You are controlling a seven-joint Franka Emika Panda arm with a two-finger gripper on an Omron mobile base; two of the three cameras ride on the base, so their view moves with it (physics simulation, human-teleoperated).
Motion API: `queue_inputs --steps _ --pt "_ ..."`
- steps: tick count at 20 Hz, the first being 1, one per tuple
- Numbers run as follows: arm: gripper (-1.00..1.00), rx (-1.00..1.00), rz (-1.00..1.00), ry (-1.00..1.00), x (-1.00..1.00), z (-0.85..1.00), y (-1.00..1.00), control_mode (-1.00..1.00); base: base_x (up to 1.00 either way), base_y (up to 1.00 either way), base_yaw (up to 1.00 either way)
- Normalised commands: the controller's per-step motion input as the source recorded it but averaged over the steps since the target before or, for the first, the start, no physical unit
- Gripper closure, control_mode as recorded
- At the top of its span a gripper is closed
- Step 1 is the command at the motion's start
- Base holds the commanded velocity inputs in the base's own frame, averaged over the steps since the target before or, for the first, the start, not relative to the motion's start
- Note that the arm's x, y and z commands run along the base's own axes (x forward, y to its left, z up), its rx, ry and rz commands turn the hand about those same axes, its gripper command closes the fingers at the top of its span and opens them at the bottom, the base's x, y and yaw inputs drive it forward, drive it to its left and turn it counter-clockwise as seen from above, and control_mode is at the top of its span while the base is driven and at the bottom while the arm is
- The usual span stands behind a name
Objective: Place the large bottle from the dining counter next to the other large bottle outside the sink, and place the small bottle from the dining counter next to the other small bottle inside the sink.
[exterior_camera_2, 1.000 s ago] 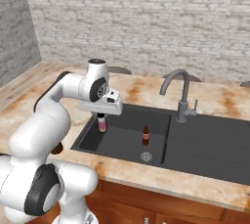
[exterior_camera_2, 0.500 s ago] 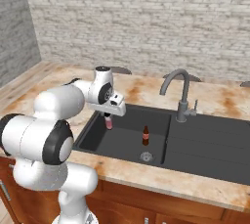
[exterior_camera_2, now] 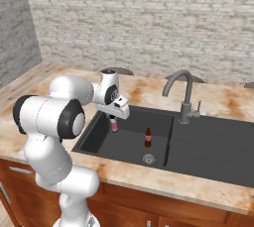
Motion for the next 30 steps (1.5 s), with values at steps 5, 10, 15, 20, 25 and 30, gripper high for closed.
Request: queue_inputs --steps 5,10,15,20,25,30 --pt "1.0 0.02 -0.04 0.0 0.0 -0.15 -0.04 -1.0 0.0 0.0 0.0" --pt "1.0 0.0 0.0 -0.02 0.0 -0.53 0.0 -1.0 0.0 0.0 0.0" --pt "1.0 0.0 0.0 -0.07 0.09 -0.52 0.0 -1.0 0.0 0.0 0.0" --pt "1.0 0.0 0.01 -0.03 0.24 -0.29 -0.08 -1.0 0.0 0.0 0.0" --pt "1.0 0.0 0.01 -0.04 0.31 -0.38 0.0 -1.0 0.0 0.0 0.0" --pt "1.0 0.0 0.0 -0.05 0.22 -0.34 0.0 -1.0 0.0 0.0 0.0"
